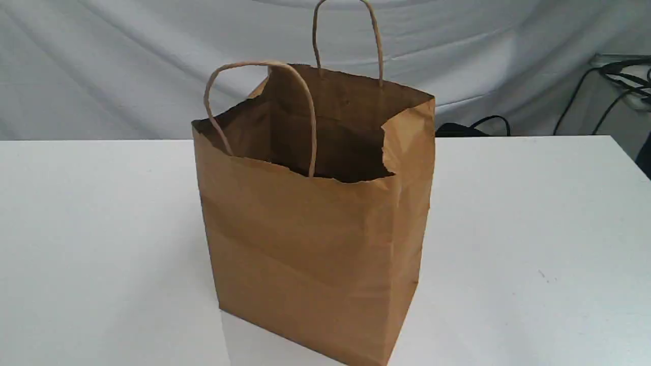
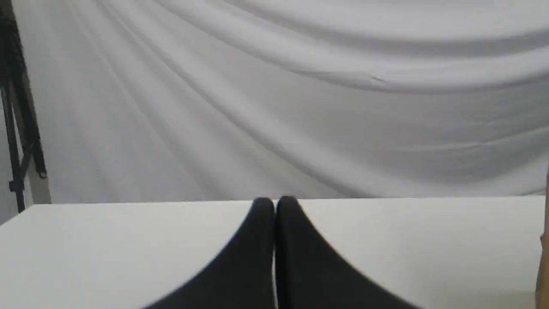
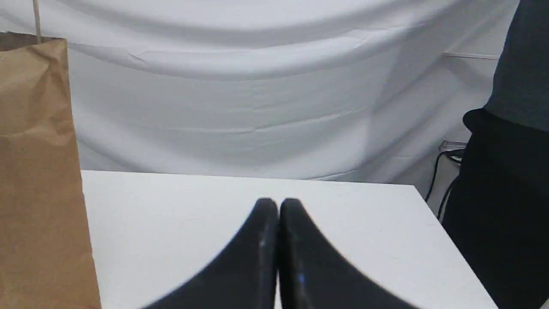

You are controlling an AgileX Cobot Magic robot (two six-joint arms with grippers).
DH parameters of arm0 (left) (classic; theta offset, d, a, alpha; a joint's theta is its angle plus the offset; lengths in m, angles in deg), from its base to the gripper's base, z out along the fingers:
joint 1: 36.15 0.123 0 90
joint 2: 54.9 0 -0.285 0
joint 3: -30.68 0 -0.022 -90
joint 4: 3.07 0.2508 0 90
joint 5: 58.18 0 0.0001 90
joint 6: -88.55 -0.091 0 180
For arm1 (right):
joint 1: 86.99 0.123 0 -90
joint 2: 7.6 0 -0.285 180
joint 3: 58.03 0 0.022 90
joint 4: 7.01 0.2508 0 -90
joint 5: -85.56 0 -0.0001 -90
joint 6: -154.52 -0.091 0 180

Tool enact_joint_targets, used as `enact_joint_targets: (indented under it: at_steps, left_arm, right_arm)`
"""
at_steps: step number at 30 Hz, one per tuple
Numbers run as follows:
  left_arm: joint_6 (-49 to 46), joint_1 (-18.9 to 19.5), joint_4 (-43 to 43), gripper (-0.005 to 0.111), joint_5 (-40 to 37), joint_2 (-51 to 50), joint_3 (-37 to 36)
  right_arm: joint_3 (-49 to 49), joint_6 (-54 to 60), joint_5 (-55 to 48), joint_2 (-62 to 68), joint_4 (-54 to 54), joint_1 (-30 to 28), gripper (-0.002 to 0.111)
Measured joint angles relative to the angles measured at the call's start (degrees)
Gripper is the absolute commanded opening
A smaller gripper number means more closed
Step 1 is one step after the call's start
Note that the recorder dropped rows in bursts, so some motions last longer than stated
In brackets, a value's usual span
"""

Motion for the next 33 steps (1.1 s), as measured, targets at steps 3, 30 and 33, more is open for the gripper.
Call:
enact_joint_targets:
  at_steps: [3,30,33]
  left_arm:
    - [0.00,0.00,0.00,0.000,1.85,0.00,0.00]
    - [16.02,0.00,19.59,0.000,-3.89,0.00,0.00]
    - [16.02,0.00,19.73,0.000,-3.89,0.00,0.00]
  right_arm:
    - [0.00,0.00,0.00,0.00,0.00,0.00,0.000]
    - [0.00,0.00,0.00,0.00,0.00,0.00,0.000]
    - [0.00,0.00,0.00,0.00,0.00,0.00,0.000]
